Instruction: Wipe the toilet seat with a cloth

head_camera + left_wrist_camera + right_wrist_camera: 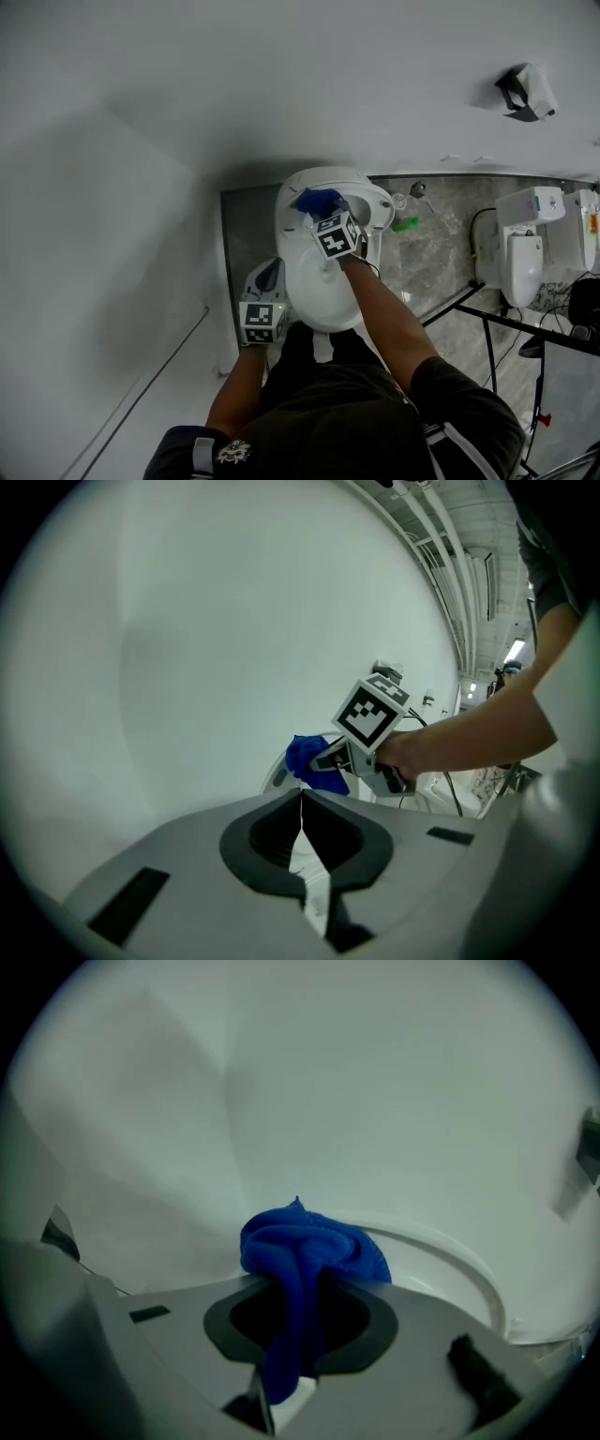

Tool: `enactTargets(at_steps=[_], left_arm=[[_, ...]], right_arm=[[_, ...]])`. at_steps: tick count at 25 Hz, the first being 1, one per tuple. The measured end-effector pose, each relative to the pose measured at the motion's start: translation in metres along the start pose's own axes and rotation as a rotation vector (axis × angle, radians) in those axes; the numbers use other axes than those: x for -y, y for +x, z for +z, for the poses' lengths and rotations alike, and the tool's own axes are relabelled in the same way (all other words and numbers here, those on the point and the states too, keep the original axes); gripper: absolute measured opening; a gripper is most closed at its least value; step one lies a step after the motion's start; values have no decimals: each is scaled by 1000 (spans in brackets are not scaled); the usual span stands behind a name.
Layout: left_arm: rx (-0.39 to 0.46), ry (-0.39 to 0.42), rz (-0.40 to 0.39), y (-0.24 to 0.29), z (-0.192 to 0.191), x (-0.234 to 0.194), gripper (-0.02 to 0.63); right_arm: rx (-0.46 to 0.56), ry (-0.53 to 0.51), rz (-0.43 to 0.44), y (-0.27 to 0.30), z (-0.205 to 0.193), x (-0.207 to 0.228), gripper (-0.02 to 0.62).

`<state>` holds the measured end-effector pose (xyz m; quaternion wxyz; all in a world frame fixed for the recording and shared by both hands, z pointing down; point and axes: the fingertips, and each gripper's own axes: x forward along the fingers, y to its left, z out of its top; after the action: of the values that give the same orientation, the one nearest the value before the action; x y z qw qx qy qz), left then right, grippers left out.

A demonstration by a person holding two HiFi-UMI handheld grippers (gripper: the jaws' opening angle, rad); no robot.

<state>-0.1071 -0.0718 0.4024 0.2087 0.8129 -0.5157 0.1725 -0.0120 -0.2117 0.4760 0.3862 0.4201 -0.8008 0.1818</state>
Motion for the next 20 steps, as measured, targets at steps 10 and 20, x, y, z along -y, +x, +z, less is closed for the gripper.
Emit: enactTargets(at_steps=[10,20], left_arm=[[-13,30,-26,25,6,18,11],[-57,59,-97,52,0,61,11]], right_arm=[[97,54,-43,-28,2,44,83],[116,122,-126,-50,-43,105,83]])
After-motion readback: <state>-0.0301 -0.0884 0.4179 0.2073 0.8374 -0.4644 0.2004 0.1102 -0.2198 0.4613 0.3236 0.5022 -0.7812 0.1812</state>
